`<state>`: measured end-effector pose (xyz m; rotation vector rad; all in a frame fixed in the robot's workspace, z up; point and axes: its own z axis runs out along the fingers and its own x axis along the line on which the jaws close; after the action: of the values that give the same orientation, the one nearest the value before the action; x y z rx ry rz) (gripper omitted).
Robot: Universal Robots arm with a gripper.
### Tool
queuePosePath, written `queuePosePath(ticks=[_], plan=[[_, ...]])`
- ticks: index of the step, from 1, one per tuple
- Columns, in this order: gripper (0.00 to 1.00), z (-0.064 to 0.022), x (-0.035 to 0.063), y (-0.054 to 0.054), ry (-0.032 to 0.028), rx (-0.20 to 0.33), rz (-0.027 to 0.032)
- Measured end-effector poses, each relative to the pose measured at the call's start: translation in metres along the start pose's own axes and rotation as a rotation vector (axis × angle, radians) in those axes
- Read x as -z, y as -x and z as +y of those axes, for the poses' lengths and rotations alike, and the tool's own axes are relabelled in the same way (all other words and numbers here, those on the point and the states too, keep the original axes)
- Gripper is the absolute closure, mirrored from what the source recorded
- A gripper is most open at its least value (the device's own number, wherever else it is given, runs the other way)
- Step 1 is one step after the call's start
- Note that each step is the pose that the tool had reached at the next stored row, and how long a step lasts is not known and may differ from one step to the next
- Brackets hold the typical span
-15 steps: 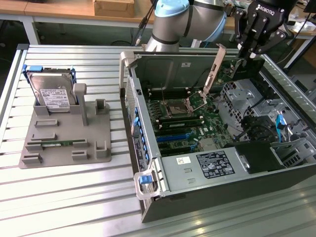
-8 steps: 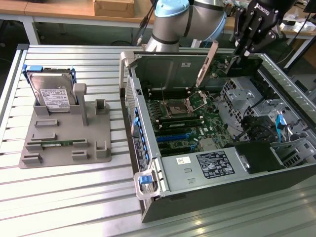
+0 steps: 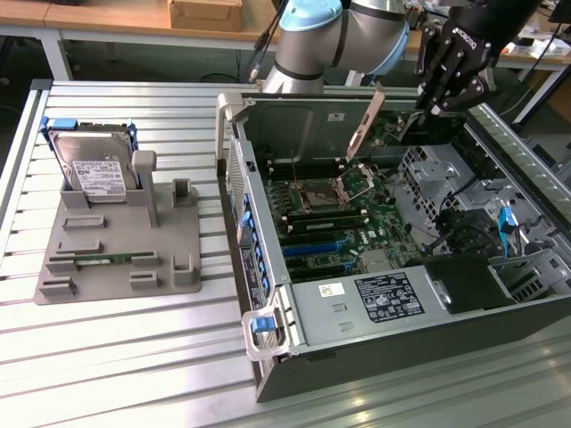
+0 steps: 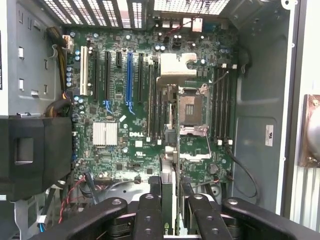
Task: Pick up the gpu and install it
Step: 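Insert the gpu into the slot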
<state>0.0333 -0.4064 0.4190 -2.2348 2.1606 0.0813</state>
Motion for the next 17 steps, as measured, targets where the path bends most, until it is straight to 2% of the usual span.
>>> queuePosePath(ticks=[10, 17], plan=[[0.74, 0.0035, -0.0057, -0.002, -0.0001, -0.002, -0.0003], [0.74, 0.0045, -0.0171, -0.005, -0.0001, -0.003, -0.0002]])
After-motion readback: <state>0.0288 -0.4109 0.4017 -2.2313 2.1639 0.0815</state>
